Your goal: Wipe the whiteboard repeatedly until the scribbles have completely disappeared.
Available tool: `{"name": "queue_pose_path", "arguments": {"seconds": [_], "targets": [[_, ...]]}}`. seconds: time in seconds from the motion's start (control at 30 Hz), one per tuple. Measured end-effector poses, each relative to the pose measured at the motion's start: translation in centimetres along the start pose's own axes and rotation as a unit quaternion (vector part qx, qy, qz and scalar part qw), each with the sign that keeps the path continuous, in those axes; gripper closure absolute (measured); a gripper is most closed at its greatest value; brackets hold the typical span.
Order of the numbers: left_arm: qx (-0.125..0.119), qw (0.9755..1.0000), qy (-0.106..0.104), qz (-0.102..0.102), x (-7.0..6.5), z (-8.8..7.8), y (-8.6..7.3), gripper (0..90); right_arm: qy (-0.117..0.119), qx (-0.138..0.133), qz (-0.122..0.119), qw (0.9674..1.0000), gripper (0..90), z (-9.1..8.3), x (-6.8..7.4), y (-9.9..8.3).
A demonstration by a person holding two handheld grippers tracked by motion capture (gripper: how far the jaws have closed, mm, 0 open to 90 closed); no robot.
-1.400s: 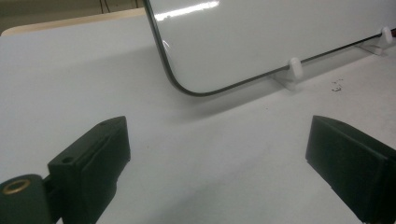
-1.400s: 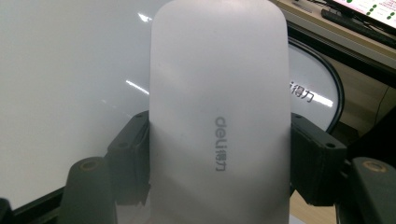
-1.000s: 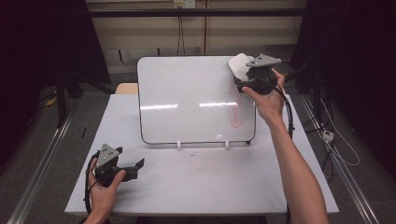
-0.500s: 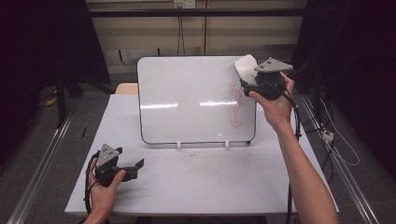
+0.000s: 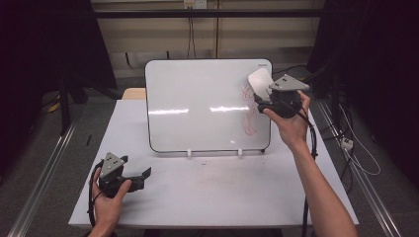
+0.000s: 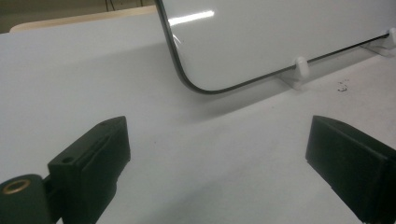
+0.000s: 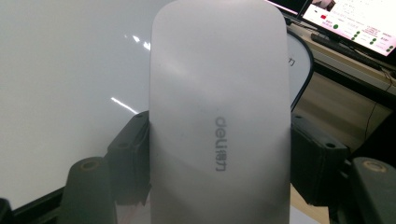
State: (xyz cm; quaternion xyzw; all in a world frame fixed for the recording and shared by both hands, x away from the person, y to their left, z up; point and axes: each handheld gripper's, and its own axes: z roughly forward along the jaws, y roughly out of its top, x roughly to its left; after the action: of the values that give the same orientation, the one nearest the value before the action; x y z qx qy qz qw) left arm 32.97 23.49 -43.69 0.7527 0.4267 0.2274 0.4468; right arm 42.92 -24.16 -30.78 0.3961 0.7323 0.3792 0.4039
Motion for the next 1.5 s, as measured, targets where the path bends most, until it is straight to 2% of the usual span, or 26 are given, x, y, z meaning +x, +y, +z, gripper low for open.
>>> {"name": "queue_pose_path", "arguments": {"seconds": [0.27,0.43,0.53,0.63,0.83,1.2,1.37,1.5], "targets": [[0.001,1.0000,0.000,-0.007,0.3,0.0,-0.2,6.4,-0.002,-0.002,-0.007,1.0000,31.6,0.0,0.6,-0.5],[0.002,1.0000,-0.003,-0.003,0.1,0.0,-0.2,6.4,-0.005,-0.002,-0.021,0.9998,31.6,0.0,1.5,-0.5],[0.003,1.0000,-0.006,-0.002,0.1,0.0,-0.2,6.4,-0.015,0.001,-0.037,0.9992,31.6,0.4,2.1,-0.7],[0.003,1.0000,-0.006,-0.004,0.3,-0.1,-0.2,6.4,-0.028,0.005,-0.039,0.9988,31.6,1.1,2.5,-1.0],[0.000,1.0000,-0.004,-0.005,0.3,0.0,-0.1,6.4,-0.032,0.011,-0.035,0.9988,31.6,2.2,2.2,-1.2],[0.006,0.9999,-0.009,0.002,0.1,0.3,-0.1,6.4,-0.048,0.018,-0.043,0.9977,31.6,3.9,1.5,0.3],[0.004,0.9999,-0.009,-0.004,0.2,0.3,-0.1,6.4,-0.055,0.027,-0.046,0.9971,31.6,4.8,1.5,0.3],[0.004,0.9999,-0.009,0.001,0.1,0.3,-0.1,6.4,-0.051,0.030,-0.041,0.9974,31.6,5.2,1.3,0.2]]}}
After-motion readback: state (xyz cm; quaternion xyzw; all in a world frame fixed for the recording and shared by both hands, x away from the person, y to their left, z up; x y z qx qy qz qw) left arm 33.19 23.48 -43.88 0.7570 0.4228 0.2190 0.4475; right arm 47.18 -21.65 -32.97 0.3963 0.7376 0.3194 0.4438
